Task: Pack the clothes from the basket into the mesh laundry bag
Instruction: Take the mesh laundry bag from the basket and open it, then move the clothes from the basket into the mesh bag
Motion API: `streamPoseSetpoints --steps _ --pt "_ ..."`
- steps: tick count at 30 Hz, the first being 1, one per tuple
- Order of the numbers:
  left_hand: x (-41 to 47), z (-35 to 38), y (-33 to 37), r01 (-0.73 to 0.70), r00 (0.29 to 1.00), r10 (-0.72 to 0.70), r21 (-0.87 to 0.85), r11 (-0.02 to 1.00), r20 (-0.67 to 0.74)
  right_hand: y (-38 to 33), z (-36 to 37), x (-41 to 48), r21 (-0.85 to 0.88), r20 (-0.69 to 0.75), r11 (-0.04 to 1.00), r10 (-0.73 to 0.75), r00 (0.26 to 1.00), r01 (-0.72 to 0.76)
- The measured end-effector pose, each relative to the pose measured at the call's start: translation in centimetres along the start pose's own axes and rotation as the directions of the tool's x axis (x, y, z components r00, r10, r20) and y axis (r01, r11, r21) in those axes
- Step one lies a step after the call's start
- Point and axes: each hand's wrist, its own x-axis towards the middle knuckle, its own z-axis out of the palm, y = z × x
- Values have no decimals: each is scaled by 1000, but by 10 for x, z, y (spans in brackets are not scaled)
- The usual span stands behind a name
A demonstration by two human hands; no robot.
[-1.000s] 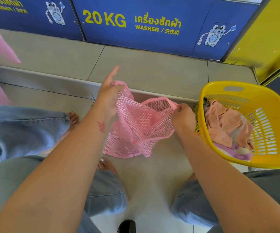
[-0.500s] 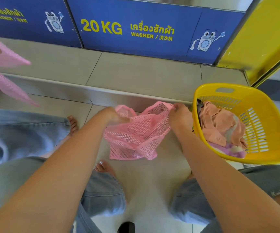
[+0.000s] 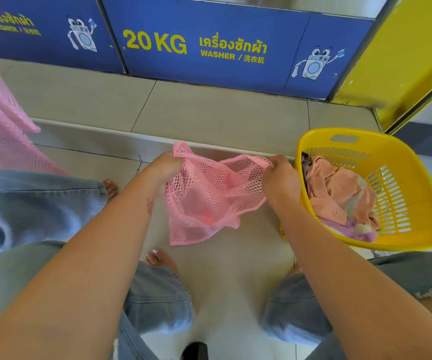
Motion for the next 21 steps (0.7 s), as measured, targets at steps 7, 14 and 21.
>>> streamPoseSetpoints --steps 7,14,21 --pt "-9 -3 26 -74 996 83 -196 978 35 0 -12 0 -3 -30 999 -38 999 38" --pt "-12 13 43 63 990 -26 -262 963 141 -2 -38 -3 167 -76 978 -112 991 123" --pt "-1 54 53 -66 990 100 -312 948 96 39 -69 24 3 -220 1000 -30 975 31"
